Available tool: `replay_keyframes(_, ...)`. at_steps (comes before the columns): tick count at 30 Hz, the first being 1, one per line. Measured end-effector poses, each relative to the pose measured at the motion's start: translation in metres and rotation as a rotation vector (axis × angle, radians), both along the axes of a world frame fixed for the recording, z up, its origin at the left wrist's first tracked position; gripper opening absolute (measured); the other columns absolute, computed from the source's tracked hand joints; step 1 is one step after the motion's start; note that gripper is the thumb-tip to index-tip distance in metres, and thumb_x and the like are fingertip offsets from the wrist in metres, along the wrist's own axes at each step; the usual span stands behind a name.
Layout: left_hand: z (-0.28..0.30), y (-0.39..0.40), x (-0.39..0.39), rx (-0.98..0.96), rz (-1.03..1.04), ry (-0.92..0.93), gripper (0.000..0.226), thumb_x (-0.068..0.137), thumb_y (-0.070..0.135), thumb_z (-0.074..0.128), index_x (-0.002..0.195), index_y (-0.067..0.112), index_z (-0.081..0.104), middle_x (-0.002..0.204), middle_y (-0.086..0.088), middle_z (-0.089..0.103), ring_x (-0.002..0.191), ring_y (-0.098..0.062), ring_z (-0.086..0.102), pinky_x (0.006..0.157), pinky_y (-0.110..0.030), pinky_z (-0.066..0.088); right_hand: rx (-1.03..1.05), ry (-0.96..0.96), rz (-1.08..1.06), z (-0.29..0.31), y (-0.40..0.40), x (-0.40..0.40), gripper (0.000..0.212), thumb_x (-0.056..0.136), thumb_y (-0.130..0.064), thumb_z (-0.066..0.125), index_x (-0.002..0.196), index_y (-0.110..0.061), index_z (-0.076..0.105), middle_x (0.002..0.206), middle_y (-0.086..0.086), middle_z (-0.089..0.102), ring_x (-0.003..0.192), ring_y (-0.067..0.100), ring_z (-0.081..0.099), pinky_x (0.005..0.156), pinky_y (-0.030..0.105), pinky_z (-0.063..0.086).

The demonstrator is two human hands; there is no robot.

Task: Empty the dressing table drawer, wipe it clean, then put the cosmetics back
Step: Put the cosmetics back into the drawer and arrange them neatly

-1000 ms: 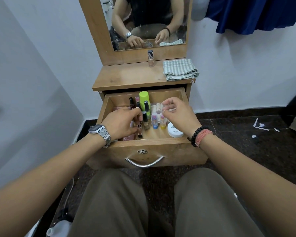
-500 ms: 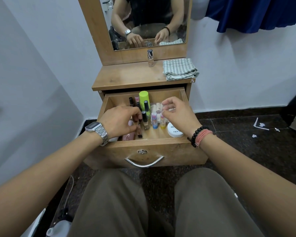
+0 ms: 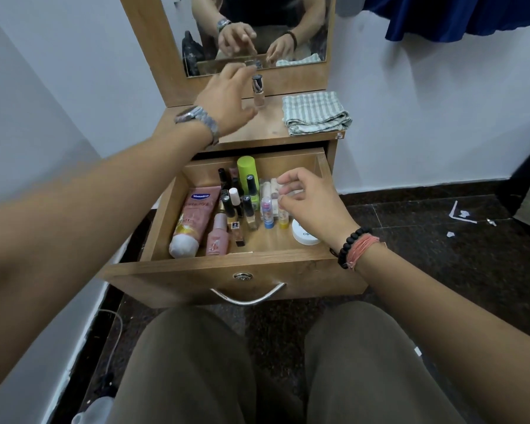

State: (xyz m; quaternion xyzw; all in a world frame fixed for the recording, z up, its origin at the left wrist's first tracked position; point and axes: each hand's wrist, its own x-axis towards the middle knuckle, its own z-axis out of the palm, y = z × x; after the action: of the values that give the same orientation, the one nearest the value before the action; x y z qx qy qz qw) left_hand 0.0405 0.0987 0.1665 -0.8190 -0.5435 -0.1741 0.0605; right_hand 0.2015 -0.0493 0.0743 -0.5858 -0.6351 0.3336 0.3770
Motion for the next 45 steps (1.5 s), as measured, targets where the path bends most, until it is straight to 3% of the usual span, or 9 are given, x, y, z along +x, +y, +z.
replay_keyframes(5, 0.004, 0.055, 0.019, -0.116, 0.091, 0.013, 0.084, 0.084, 0.039, 0.065, 0.151, 0.017, 0.02, 0.157, -0.006, 0.018, 0.139, -0.034, 0.027, 0.113, -0.044, 0.028, -0.007, 0.038, 0.024, 0.0, -0.001, 0.0, 0.025, 0.085, -0.016, 0.058, 0.108, -0.027, 0.057, 0.103, -0.008, 0.065, 0.092, 0.01, 0.063, 0.083, 0.037, 0.055)
replay_keyframes(10, -0.002, 0.074, 0.025, -0.104, 0.115, 0.045, 0.047, 0.081, 0.038, 0.07, 0.12, 0.015, 0.056, 0.121, -0.012, 0.058, 0.109, -0.031, 0.054, 0.085, -0.038, 0.045, -0.007, 0.054, 0.025, 0.003, -0.002, 0.0, 0.026, 0.086, -0.015, 0.057, 0.11, -0.025, 0.058, 0.104, -0.006, 0.064, 0.092, 0.01, 0.062, 0.083, 0.032, 0.054)
replay_keyframes(17, -0.005, 0.065, 0.018, -0.025, 0.126, -0.08, 0.035, 0.082, 0.032, 0.067, 0.112, 0.017, 0.058, 0.114, -0.008, 0.061, 0.101, -0.028, 0.058, 0.084, -0.039, 0.048, -0.015, 0.054, 0.032, 0.004, -0.002, 0.0, 0.025, 0.088, -0.015, 0.057, 0.112, -0.023, 0.058, 0.105, -0.006, 0.065, 0.092, 0.01, 0.063, 0.08, 0.029, 0.055)
replay_keyframes(23, 0.0, 0.044, 0.011, 0.012, 0.057, -0.131, 0.031, 0.076, 0.032, 0.07, 0.101, 0.016, 0.062, 0.104, -0.002, 0.064, 0.097, -0.024, 0.059, 0.078, -0.035, 0.048, -0.03, 0.093, -0.033, 0.001, 0.002, 0.003, 0.024, 0.087, -0.016, 0.059, 0.11, -0.024, 0.059, 0.1, -0.01, 0.066, 0.089, 0.01, 0.066, 0.061, 0.02, 0.041)
replay_keyframes(28, 0.009, 0.005, 0.005, 0.054, -0.034, -0.227, 0.034, 0.073, 0.033, 0.07, 0.101, 0.015, 0.06, 0.087, 0.012, 0.061, 0.084, -0.014, 0.061, 0.075, -0.03, 0.052, 0.0, 0.144, -0.082, 0.004, 0.001, 0.005, 0.032, 0.088, -0.008, 0.058, 0.117, -0.021, 0.056, 0.105, -0.003, 0.066, 0.069, -0.001, 0.053, 0.047, 0.004, 0.036)
replay_keyframes(33, 0.002, -0.051, -0.001, 0.036, -0.171, -0.306, 0.031, 0.069, 0.038, 0.067, 0.092, 0.018, 0.063, 0.084, 0.009, 0.066, 0.076, -0.011, 0.063, 0.071, -0.033, 0.054, 0.057, 0.129, -0.081, 0.008, -0.002, 0.004, 0.054, 0.087, -0.005, 0.058, 0.135, -0.025, 0.042, 0.117, -0.003, 0.06, 0.083, 0.003, 0.059, 0.059, 0.003, 0.043)
replay_keyframes(37, -0.014, -0.094, -0.004, -0.038, -0.287, -0.267, 0.026, 0.074, 0.031, 0.061, 0.096, 0.018, 0.065, 0.087, 0.007, 0.069, 0.079, -0.009, 0.065, 0.074, -0.034, 0.055, 0.156, 0.065, 0.023, 0.013, -0.007, 0.0, 0.065, 0.087, -0.02, 0.066, 0.142, -0.031, 0.034, 0.121, -0.01, 0.058, 0.098, 0.003, 0.06, 0.083, 0.02, 0.05)
replay_keyframes(40, -0.021, -0.115, -0.003, -0.094, -0.281, -0.323, 0.023, 0.076, 0.031, 0.067, 0.097, 0.019, 0.066, 0.083, 0.007, 0.069, 0.076, -0.006, 0.065, 0.073, -0.029, 0.055, 0.24, 0.003, 0.045, 0.014, -0.01, -0.003, 0.047, 0.085, -0.032, 0.069, 0.128, -0.026, 0.05, 0.111, -0.014, 0.064, 0.1, 0.002, 0.061, 0.089, 0.032, 0.053)
replay_keyframes(45, -0.023, -0.135, -0.001, -0.146, -0.249, -0.449, 0.023, 0.081, 0.032, 0.07, 0.099, 0.019, 0.067, 0.081, 0.009, 0.069, 0.073, -0.001, 0.063, 0.072, -0.022, 0.053, 0.315, 0.045, -0.011, 0.023, -0.015, -0.005, 0.021, 0.088, -0.031, 0.068, 0.105, -0.019, 0.065, 0.09, -0.011, 0.067, 0.085, 0.002, 0.062, 0.075, 0.019, 0.051)
